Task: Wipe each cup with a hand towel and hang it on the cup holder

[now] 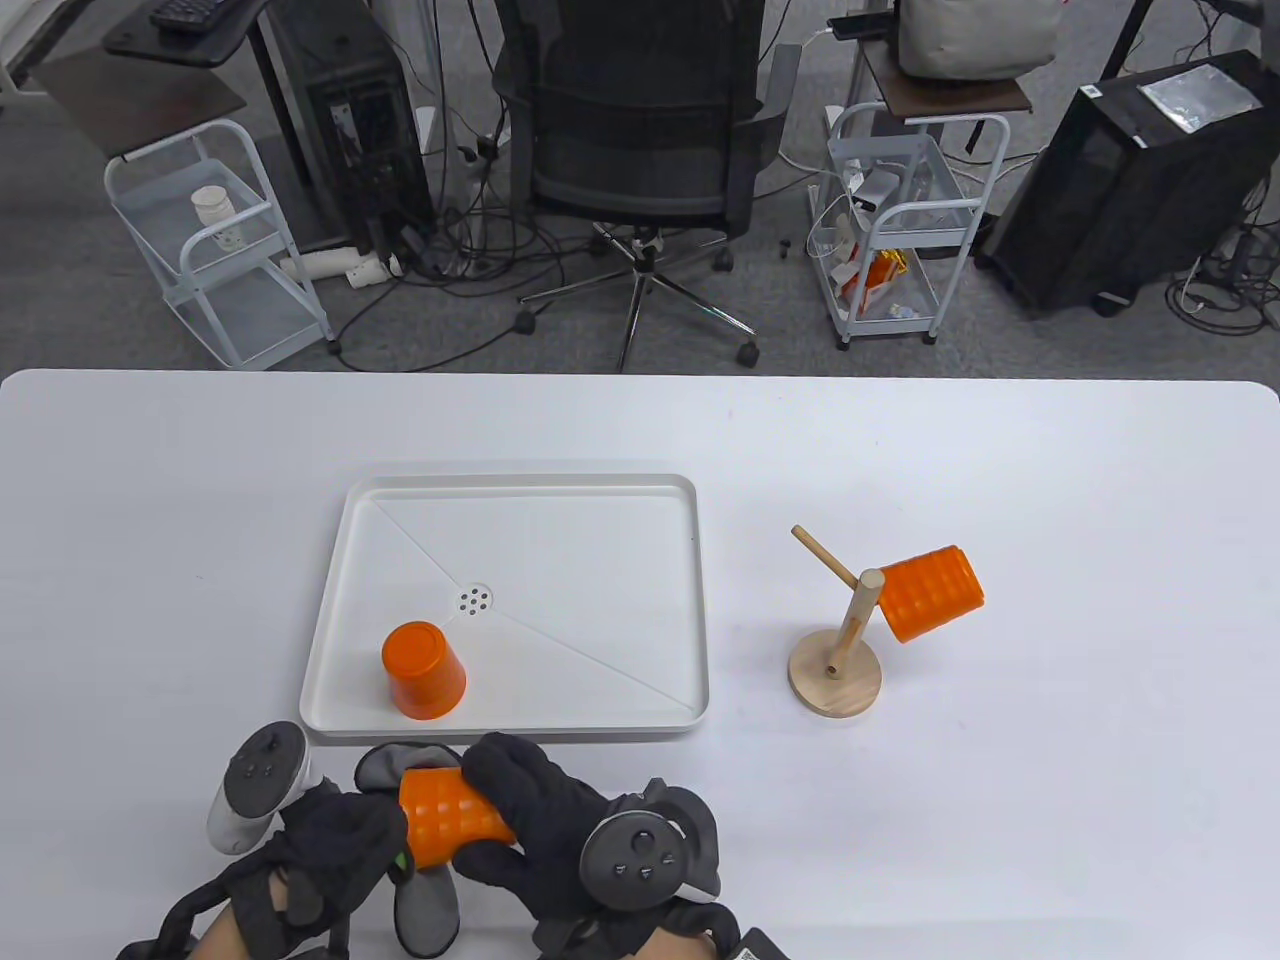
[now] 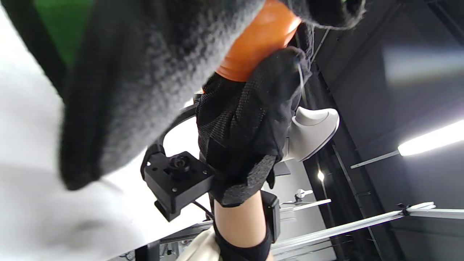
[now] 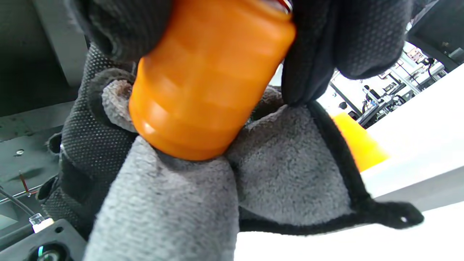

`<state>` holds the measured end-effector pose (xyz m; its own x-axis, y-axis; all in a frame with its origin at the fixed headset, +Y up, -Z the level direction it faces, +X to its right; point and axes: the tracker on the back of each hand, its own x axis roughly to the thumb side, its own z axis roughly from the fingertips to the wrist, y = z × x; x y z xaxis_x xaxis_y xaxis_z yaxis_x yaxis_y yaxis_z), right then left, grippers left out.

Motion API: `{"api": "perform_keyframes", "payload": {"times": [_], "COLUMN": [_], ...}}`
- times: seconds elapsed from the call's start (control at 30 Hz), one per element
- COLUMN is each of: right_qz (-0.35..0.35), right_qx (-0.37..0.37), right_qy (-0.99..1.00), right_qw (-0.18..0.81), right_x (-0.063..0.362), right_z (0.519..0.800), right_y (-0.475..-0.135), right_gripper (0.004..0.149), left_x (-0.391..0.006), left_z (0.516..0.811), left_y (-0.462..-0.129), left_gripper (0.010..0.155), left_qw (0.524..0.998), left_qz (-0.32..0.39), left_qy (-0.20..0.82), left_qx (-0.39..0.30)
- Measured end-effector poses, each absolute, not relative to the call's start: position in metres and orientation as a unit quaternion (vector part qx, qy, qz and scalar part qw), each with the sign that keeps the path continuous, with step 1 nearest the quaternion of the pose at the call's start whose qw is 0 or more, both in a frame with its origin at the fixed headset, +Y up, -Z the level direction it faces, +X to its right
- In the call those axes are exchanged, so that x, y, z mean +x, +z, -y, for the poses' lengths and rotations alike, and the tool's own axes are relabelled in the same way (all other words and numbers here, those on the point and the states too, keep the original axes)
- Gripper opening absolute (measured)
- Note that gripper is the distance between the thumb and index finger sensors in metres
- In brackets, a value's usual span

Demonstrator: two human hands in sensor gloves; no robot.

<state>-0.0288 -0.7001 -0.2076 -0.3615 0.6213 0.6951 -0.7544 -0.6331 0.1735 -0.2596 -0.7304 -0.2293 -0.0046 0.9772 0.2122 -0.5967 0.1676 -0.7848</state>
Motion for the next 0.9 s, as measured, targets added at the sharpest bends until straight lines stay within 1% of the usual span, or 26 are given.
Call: {"api": "perform_keyframes", "payload": {"times": [0.17, 0.37, 0.63, 0.77, 0.9], "right_qz": [0.105, 0.12, 0.129, 0.124, 0.12], "right_qx": [0.375, 0.357, 0.332, 0.321, 0.328], "right_qy": [0.824, 0.824, 0.82, 0.818, 0.818], "right_qw": [0.412, 0.424, 0.449, 0.461, 0.457], "right_x": [-0.026, -0.018, -0.006, -0.003, -0.005], "right_z": [0.699, 0.697, 0.695, 0.696, 0.697], "right_y": [-0.21, -0.216, -0.222, -0.225, -0.224], "right_gripper": [0.076, 0.076, 0.076, 0.075, 0.075], "left_x": [-0.262, -0.272, -0.281, -0.289, -0.294], "left_z": [0.732, 0.728, 0.724, 0.72, 0.717], "left_y": [-0.232, -0.234, -0.235, -0.235, -0.235], "left_gripper": [0.087, 0.092, 0.095, 0.095, 0.094], "left_qw": [0.637, 0.627, 0.625, 0.635, 0.642], "left_qz": [0.38, 0.367, 0.352, 0.338, 0.333], "left_qy": [0.622, 0.65, 0.671, 0.675, 0.677], "left_qx": [-0.251, -0.225, -0.188, -0.16, -0.141]}}
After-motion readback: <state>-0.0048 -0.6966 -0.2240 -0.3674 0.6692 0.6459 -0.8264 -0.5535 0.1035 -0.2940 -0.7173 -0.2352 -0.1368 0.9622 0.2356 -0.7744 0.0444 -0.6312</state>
